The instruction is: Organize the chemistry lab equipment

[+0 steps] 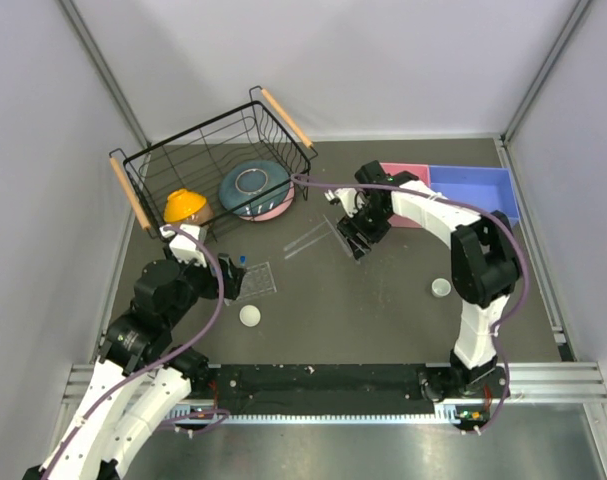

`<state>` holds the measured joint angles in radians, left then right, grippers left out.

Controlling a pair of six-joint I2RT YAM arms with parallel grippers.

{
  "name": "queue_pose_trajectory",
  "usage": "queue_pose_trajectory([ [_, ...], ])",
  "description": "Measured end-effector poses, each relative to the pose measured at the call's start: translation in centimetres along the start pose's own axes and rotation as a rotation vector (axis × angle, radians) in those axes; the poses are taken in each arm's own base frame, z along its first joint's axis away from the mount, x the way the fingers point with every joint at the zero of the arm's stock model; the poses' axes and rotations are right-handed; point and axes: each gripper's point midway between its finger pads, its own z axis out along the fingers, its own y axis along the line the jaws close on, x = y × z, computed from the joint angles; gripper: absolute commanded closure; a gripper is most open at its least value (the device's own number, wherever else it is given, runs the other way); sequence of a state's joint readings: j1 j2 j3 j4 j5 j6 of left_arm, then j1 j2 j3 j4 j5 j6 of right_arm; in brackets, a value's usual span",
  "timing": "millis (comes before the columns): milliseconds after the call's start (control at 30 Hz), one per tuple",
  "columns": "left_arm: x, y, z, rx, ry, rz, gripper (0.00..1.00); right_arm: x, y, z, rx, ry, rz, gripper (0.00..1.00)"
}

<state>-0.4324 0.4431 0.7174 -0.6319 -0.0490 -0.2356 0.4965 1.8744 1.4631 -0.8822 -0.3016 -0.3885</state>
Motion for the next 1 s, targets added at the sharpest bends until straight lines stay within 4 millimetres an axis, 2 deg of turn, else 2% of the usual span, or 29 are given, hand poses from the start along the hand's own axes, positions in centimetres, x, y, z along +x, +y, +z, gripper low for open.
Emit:
queue_pose_trajectory([
  [200, 0.0, -0.1, -0.1, 0.009, -0.007, 0.000, 0.01, 0.1, -1.2, 2.0, 0.030, 0.057, 0.039, 0.45],
  [400, 0.1, -0.1, -0.1, 0.010, -0.006, 0.000, 0.01, -0.1, -0.9, 3.2, 0.033, 0.086, 0.049, 0.48],
  [567, 0.1, -0.1, -0.1, 0.011, -0.006, 0.000, 0.01, 0.1, -0.9, 4.0, 0.029, 0.103, 0.077, 0.58],
  [767, 0.0, -0.1, -0.2, 0.011, -0.010, 0.000, 0.01, 0.8, -1.1, 4.9, 0.031, 0.134, 0.104, 0.64],
  [1000, -0.1, -0.2, -0.4, 0.014, -0.022, -0.001, 0.01, 1.0, -1.6, 4.9, 0.069, 0.145, 0.122, 0.83],
])
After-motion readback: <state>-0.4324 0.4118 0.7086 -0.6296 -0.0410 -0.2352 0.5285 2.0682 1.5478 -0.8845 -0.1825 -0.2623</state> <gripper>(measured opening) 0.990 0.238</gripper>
